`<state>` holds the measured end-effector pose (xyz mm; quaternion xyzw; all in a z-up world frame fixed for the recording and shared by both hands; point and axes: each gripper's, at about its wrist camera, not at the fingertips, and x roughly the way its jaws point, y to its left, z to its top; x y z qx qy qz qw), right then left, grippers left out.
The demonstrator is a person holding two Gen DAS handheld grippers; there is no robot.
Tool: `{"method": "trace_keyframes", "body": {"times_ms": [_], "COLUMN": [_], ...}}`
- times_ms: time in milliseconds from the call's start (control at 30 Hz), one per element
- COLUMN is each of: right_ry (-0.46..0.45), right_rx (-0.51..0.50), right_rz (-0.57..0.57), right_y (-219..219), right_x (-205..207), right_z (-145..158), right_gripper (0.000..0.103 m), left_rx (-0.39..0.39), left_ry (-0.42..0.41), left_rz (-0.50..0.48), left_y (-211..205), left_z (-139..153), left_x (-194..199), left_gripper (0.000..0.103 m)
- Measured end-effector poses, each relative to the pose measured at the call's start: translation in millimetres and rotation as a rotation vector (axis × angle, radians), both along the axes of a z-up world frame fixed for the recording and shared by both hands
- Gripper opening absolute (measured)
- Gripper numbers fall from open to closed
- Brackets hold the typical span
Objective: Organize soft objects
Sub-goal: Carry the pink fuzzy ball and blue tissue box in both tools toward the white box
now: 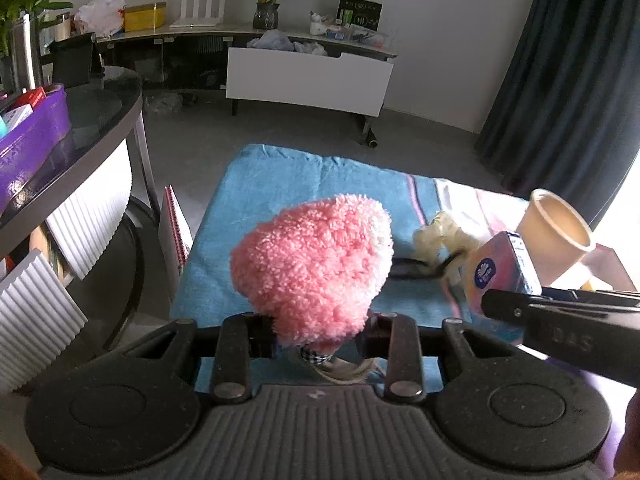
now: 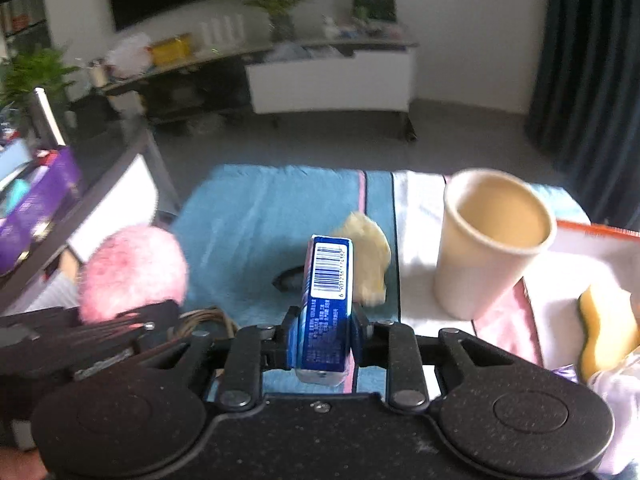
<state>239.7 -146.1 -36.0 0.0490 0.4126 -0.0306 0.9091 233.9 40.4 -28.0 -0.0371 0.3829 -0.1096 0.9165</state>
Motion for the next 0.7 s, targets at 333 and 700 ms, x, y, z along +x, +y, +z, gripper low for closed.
{"method": "trace_keyframes", "body": {"times_ms": [333, 700], "right_ry": [-0.085, -0.134], "right_rx": [-0.021, -0.027], "right_rz": [0.057, 0.1], "right_y": [-15, -28], "right_x": [-46, -82], "right_z": [38, 62], "right_gripper": [0.031, 0.031], "left_rx": [-0.03, -0.029], "left_ry": [-0.017, -0.035], "left_rz": [0.016, 0.018], "left_y": [-14, -37], "left_z": [26, 46], "left_x": [-35, -68], "left_gripper": [0.033, 0.033]}}
